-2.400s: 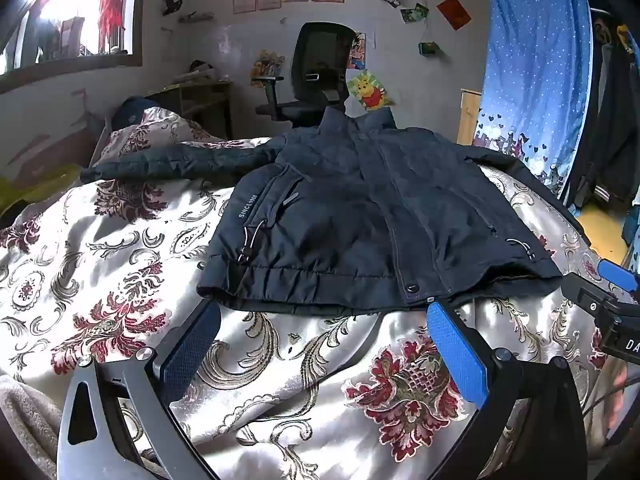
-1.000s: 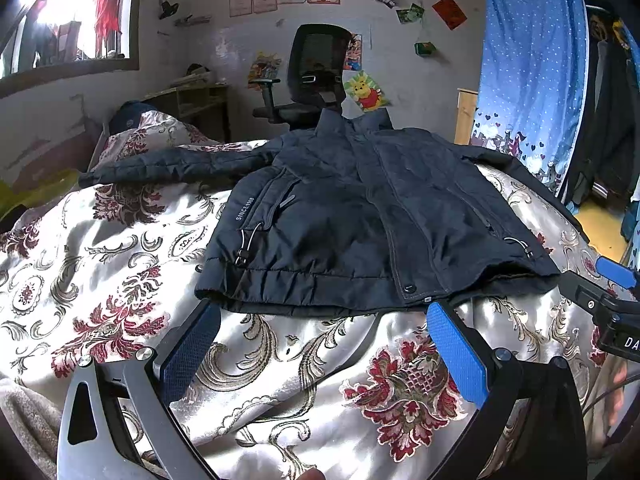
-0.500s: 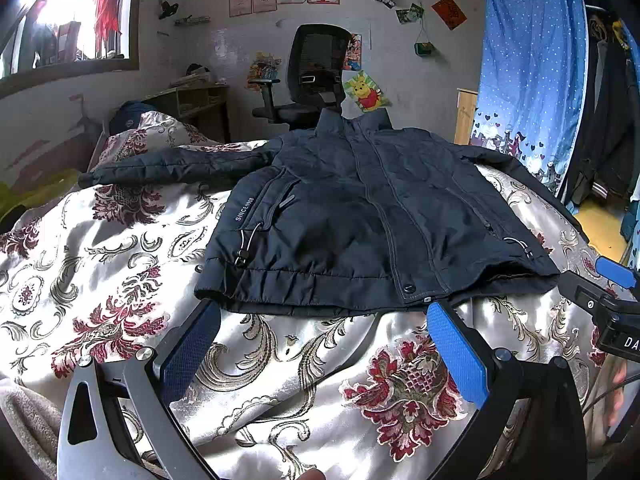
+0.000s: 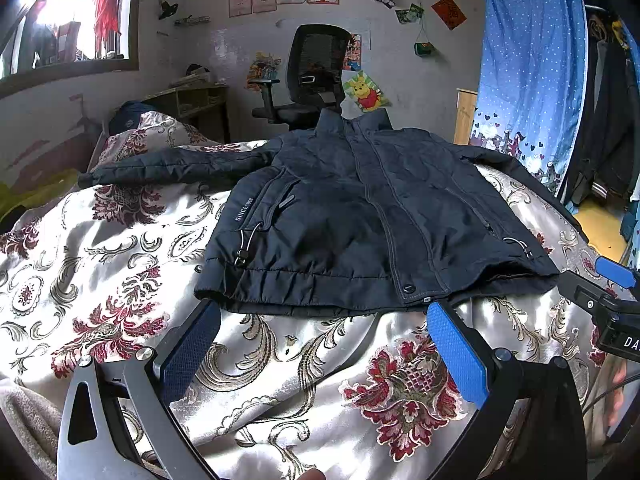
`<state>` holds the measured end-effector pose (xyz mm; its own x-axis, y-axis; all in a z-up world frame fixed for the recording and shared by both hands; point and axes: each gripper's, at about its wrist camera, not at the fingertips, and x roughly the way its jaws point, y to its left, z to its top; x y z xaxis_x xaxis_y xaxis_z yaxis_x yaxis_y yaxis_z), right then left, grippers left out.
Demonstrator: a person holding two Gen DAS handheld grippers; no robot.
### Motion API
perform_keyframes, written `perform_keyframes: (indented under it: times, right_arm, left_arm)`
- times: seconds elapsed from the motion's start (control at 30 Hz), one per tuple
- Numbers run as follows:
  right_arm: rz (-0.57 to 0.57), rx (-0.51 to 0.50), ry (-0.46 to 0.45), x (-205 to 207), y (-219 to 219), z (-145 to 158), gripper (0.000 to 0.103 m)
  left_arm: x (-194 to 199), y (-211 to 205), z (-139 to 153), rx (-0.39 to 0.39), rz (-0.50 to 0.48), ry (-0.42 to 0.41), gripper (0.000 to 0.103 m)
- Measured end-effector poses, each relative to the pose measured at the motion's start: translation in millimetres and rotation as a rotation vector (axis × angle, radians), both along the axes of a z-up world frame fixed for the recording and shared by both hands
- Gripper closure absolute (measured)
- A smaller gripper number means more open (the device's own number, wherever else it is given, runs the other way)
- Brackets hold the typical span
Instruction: Fold large clothes
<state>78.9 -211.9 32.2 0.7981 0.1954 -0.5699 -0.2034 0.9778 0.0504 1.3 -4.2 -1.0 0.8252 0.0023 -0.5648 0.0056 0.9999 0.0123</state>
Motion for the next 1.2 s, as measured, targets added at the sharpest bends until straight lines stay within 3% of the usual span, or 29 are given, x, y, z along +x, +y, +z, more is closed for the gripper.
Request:
perform_keyframes:
  times: [0.97,1.2]
  right_arm:
    - [-0.001,-0.001,0.006,1,-1,0,0.0]
    - [-0.08,-0.086,0.062,13,5,1,0.0]
  left_arm:
    - [0,0,0,0.0,-0.001,0.001,0.002]
    - [10,-7,11,-0.002,-0.052,0.034,0.002]
